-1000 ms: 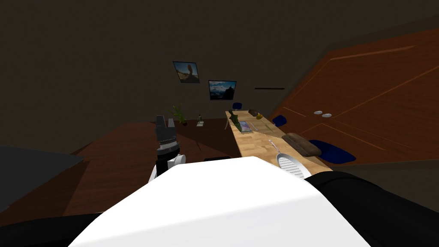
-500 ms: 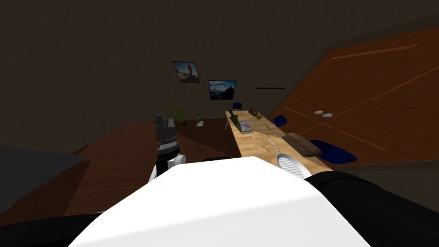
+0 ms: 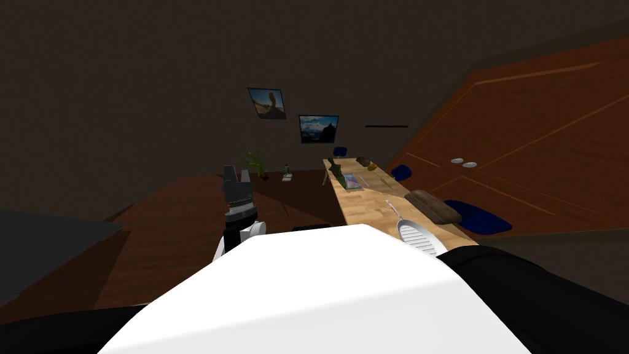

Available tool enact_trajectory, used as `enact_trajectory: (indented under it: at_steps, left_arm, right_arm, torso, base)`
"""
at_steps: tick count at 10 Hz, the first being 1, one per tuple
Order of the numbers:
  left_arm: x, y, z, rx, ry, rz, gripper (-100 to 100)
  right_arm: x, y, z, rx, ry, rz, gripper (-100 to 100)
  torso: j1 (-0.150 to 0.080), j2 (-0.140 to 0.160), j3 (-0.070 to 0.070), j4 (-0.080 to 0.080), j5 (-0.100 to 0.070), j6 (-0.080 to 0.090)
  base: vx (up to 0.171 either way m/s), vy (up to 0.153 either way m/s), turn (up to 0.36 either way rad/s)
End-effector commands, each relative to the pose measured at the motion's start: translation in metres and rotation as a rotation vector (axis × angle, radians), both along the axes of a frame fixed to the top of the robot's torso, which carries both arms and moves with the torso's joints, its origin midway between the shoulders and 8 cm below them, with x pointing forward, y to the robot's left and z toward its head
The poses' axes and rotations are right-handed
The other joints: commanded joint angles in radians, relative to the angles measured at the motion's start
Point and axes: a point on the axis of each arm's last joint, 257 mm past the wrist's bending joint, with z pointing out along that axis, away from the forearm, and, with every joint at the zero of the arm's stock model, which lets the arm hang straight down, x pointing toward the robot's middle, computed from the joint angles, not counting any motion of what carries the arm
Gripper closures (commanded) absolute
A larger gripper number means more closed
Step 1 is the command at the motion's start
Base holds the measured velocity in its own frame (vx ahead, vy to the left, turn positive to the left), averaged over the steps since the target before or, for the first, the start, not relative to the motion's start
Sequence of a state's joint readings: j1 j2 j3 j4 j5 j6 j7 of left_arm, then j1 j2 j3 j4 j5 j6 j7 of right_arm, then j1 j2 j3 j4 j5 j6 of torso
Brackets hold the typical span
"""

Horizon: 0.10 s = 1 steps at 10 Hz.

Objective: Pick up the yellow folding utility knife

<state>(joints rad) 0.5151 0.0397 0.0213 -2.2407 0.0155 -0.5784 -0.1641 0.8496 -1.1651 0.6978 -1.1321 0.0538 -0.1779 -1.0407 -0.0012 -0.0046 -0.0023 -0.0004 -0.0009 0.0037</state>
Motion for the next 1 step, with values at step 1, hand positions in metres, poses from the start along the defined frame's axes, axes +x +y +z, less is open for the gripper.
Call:
enact_trajectory:
  at_steps: [1]
  left_arm:
    - [0.0,0.0,0.0,0.0,0.0,0.0,0]
  right_arm:
    - [0.0,0.0,0.0,0.0,0.0,0.0,0]
  torso:
    - [0.0,0.0,0.0,0.0,0.0,0.0]
  base:
    - [0.0,0.0,0.0]
